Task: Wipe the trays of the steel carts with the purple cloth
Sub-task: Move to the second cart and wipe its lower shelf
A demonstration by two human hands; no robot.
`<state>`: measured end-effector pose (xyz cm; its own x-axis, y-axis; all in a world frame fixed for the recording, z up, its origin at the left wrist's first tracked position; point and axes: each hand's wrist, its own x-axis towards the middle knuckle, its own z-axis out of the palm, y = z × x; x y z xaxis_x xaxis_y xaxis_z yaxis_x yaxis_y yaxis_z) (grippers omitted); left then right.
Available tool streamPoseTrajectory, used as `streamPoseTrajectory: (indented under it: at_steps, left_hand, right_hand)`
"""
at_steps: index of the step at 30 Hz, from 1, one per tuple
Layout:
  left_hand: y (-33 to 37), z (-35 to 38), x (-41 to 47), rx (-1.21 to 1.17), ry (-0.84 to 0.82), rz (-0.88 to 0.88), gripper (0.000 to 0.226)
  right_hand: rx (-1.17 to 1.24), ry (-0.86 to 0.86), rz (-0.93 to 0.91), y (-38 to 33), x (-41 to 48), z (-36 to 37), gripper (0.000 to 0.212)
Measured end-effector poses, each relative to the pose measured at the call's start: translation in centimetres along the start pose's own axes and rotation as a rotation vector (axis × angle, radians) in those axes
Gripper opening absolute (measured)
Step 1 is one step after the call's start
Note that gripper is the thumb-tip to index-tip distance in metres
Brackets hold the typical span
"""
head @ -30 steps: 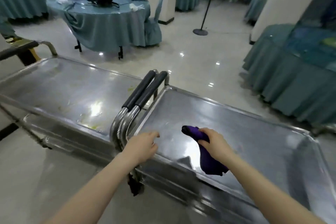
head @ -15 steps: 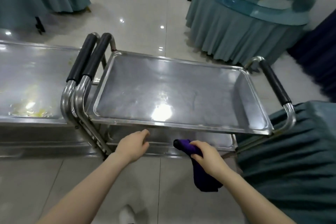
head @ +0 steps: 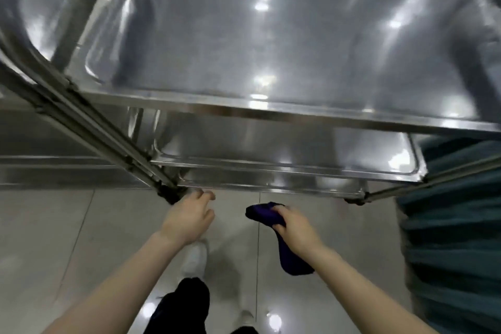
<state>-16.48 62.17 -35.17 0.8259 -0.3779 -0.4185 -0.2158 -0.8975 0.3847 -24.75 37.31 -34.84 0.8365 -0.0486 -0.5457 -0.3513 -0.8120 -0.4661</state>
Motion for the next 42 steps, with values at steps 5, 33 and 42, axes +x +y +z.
streamPoseTrajectory:
  at_steps: [5, 33, 42]
  left_hand:
    - [-8.6, 9.3, 9.8, 0.150, 0.029, 0.019, 0.047]
    - [-28.0, 27.6, 21.3, 0.079, 0.669, 0.127, 0.041]
    - [-28.9, 29.4, 21.9, 0.067, 0.722, 0.128, 0.046]
  right_hand:
    - [-0.062, 0.090, -0.089, 3.8, 13.0, 8.6, 0.040]
    - [-0.464, 0.334, -0.450, 3.7, 38.4, 28.3, 0.056]
    - [-0.475, 0.448, -0.179, 0.4, 50.0, 20.7, 0.057]
